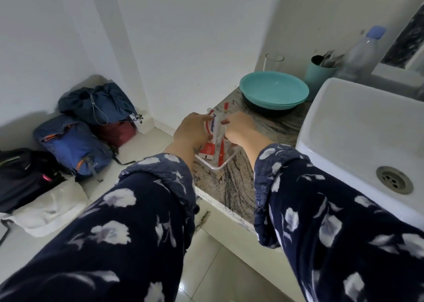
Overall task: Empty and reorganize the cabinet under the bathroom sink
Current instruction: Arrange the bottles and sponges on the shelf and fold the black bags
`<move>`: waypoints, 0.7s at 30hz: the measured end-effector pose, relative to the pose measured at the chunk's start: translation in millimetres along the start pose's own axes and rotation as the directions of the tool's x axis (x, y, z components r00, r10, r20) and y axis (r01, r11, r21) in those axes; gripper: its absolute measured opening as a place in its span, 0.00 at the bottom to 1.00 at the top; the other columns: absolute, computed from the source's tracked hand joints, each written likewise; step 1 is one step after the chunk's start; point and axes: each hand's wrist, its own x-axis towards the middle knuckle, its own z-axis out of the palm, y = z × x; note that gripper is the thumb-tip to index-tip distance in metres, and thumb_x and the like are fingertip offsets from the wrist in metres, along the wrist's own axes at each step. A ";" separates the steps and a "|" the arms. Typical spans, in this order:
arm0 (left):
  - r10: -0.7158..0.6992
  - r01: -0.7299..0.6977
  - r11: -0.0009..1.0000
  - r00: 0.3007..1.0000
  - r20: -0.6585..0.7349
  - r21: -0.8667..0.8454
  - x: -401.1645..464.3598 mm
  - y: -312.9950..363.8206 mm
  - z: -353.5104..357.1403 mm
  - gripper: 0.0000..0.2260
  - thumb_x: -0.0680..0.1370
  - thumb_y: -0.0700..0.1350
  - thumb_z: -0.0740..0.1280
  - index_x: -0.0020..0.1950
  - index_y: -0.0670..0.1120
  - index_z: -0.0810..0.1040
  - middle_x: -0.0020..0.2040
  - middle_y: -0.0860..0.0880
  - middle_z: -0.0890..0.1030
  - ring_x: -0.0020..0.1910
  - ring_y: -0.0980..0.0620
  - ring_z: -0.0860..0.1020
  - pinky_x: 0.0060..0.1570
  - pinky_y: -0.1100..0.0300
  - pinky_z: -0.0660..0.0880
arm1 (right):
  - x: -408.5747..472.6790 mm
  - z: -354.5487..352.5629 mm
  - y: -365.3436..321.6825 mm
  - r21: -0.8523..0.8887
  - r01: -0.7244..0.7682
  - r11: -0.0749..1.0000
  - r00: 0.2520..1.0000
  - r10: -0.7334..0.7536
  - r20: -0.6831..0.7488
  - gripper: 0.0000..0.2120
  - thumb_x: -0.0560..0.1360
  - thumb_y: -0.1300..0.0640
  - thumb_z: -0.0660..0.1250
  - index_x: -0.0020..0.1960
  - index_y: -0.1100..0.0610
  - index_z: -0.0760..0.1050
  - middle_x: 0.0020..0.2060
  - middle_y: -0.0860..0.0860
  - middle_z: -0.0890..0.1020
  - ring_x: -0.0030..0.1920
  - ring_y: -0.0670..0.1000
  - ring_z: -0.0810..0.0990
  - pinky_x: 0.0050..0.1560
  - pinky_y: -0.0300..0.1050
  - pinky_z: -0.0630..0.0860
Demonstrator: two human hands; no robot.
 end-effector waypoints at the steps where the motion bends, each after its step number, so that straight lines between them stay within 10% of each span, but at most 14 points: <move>1: 0.004 -0.004 1.000 1.000 -0.016 0.011 -2.8 -0.3 -3.8 0.22 0.75 0.40 0.69 0.68 0.52 0.74 0.65 0.48 0.73 0.64 0.47 0.72 0.62 0.52 0.72 | -3.6 -2.9 -1.1 0.009 0.004 1.000 1.000 -0.004 -0.004 0.16 0.79 0.65 0.57 0.63 0.59 0.76 0.57 0.56 0.80 0.49 0.55 0.82 0.49 0.47 0.80; 8: 0.075 -0.068 0.992 0.995 -0.069 0.102 -47.4 -5.7 -36.7 0.13 0.78 0.46 0.64 0.62 0.53 0.77 0.64 0.49 0.75 0.64 0.48 0.72 0.62 0.54 0.68 | -63.7 -21.5 -28.2 -0.161 0.139 0.977 0.989 -0.145 -0.021 0.18 0.79 0.63 0.58 0.68 0.59 0.71 0.62 0.58 0.77 0.58 0.56 0.78 0.58 0.49 0.78; 14: 0.067 -0.061 0.995 0.995 -0.076 0.073 -137.1 -20.2 -50.0 0.16 0.78 0.38 0.60 0.61 0.51 0.78 0.65 0.47 0.75 0.64 0.47 0.73 0.63 0.54 0.69 | -159.0 -1.3 -47.9 -0.152 0.174 0.973 0.985 -0.169 0.047 0.19 0.79 0.58 0.59 0.69 0.59 0.70 0.63 0.54 0.77 0.46 0.52 0.80 0.43 0.41 0.76; 17: 0.056 -0.054 0.992 0.998 -0.016 0.115 -190.3 -37.6 -51.1 0.16 0.77 0.37 0.61 0.61 0.51 0.78 0.65 0.49 0.76 0.62 0.48 0.74 0.62 0.58 0.68 | -206.3 25.4 -52.0 -0.147 0.205 0.968 0.977 -0.194 0.085 0.18 0.79 0.55 0.61 0.66 0.60 0.73 0.63 0.55 0.78 0.57 0.55 0.79 0.62 0.49 0.73; 21: -0.081 0.073 0.993 0.993 0.084 0.094 -261.4 -72.3 -48.4 0.15 0.77 0.39 0.62 0.61 0.50 0.78 0.63 0.51 0.78 0.61 0.49 0.76 0.59 0.58 0.72 | -263.0 69.7 -45.7 -0.063 0.179 0.982 0.968 -0.164 0.192 0.20 0.73 0.60 0.68 0.65 0.56 0.75 0.62 0.55 0.78 0.62 0.56 0.77 0.61 0.47 0.74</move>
